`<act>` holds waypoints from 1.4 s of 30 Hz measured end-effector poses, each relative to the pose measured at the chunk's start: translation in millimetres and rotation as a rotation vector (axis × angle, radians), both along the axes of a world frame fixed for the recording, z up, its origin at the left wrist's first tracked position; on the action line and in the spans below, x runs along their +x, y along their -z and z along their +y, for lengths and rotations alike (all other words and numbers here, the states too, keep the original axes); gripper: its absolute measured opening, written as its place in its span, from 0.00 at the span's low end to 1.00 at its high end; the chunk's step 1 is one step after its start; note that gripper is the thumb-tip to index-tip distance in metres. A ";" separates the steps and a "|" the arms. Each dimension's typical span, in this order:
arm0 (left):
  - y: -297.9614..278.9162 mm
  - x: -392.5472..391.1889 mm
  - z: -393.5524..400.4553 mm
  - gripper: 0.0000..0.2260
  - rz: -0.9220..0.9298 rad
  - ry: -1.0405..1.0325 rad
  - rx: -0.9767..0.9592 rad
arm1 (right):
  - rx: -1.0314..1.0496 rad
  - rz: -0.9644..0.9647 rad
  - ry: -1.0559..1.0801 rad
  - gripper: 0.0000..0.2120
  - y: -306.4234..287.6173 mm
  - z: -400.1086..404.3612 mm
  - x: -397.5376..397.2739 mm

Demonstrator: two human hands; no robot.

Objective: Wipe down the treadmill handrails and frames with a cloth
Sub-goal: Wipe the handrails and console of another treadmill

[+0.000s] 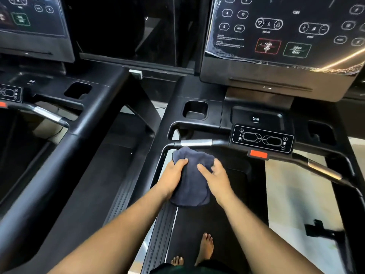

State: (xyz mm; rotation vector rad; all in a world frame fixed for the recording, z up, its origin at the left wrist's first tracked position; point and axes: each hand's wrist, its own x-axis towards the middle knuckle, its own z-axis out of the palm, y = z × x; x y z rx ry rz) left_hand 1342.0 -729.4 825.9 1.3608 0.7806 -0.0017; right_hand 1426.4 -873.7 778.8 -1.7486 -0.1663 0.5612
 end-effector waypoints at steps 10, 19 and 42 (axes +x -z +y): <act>20.2 79.7 32.9 0.23 0.268 -0.012 0.814 | -0.317 -0.408 0.062 0.24 -24.4 35.7 78.4; 66.5 122.5 67.0 0.31 0.364 0.122 1.044 | -0.882 -1.012 -0.473 0.39 20.7 73.7 68.2; 99.3 63.6 132.2 0.37 0.073 0.530 1.140 | -1.141 -0.960 -0.845 0.33 2.2 150.4 97.3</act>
